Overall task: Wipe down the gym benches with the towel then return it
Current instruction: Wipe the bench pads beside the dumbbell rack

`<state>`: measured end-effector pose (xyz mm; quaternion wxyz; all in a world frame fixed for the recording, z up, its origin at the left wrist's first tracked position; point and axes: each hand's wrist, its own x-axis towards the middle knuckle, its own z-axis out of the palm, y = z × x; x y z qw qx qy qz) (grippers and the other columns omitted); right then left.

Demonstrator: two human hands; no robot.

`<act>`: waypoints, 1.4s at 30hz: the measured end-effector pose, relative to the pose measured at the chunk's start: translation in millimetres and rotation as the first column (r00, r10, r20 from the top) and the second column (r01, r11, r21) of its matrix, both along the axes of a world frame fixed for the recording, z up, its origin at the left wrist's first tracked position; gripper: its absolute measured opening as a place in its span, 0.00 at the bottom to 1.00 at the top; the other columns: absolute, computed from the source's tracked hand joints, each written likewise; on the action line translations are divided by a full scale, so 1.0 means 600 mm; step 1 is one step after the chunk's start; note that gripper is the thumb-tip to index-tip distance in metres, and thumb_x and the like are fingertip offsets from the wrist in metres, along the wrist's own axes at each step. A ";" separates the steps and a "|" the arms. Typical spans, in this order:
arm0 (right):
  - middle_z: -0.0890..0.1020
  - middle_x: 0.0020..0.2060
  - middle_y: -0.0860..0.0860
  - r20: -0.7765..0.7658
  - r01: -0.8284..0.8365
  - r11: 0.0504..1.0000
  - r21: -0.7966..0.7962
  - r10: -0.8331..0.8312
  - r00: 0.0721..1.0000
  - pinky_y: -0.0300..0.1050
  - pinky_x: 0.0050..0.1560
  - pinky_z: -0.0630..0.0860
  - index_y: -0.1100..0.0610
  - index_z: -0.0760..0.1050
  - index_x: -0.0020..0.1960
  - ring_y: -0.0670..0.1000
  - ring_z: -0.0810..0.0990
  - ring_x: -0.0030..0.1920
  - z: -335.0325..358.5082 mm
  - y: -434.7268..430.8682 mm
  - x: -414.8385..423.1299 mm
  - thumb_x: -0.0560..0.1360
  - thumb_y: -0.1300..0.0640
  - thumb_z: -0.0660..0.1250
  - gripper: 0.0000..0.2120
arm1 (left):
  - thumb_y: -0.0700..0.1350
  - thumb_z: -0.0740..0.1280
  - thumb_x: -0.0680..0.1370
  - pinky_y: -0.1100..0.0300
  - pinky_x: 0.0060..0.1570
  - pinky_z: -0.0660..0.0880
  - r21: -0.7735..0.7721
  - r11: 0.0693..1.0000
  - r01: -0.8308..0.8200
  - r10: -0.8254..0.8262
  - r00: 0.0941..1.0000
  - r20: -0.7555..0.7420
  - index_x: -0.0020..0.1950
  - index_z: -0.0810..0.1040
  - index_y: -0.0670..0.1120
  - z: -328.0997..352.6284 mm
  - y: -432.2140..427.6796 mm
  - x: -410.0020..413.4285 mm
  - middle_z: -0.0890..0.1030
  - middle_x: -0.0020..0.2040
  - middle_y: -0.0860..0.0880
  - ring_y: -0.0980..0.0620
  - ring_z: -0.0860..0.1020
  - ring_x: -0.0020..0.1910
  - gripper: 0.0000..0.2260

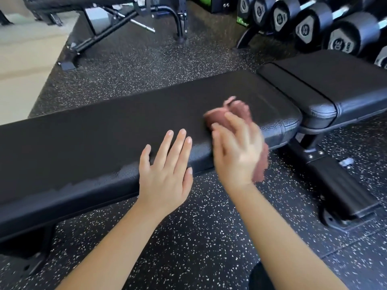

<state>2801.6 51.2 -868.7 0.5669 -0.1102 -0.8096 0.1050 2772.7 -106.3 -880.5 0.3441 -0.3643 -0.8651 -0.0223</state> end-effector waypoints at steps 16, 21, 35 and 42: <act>0.80 0.56 0.58 0.224 -0.088 0.990 -0.111 0.111 0.968 0.56 0.52 0.75 0.59 0.82 0.49 0.64 0.78 0.50 0.032 -0.076 0.005 0.74 0.59 0.66 0.08 | 0.56 0.54 0.77 0.32 0.60 0.59 -0.072 0.979 -0.190 0.196 0.977 0.087 0.71 0.66 0.45 0.030 -0.048 -0.005 0.63 0.73 0.40 0.40 0.62 0.71 0.26; 0.71 0.65 0.62 0.523 -0.416 0.891 0.179 0.272 0.808 0.62 0.56 0.72 0.59 0.75 0.62 0.66 0.72 0.60 0.034 0.017 0.038 0.74 0.50 0.62 0.20 | 0.53 0.57 0.77 0.38 0.61 0.63 0.021 0.986 -0.165 0.163 0.984 0.069 0.68 0.71 0.43 0.028 -0.066 0.000 0.69 0.69 0.39 0.39 0.68 0.67 0.23; 0.80 0.53 0.63 0.309 -0.470 0.849 0.240 0.393 0.866 0.55 0.46 0.75 0.62 0.81 0.49 0.63 0.80 0.48 0.009 -0.084 -0.005 0.76 0.57 0.62 0.12 | 0.52 0.59 0.74 0.51 0.44 0.63 0.159 0.968 -0.194 0.205 0.977 -0.055 0.54 0.79 0.44 0.019 -0.135 -0.021 0.79 0.55 0.43 0.44 0.75 0.52 0.17; 0.79 0.53 0.64 0.146 -0.266 0.955 0.130 0.247 0.958 0.51 0.56 0.69 0.62 0.82 0.46 0.66 0.77 0.49 -0.005 -0.125 -0.008 0.72 0.60 0.67 0.08 | 0.49 0.59 0.74 0.48 0.49 0.67 0.078 0.980 -0.181 0.181 0.984 0.006 0.55 0.80 0.42 0.018 -0.199 -0.012 0.79 0.56 0.42 0.42 0.77 0.55 0.17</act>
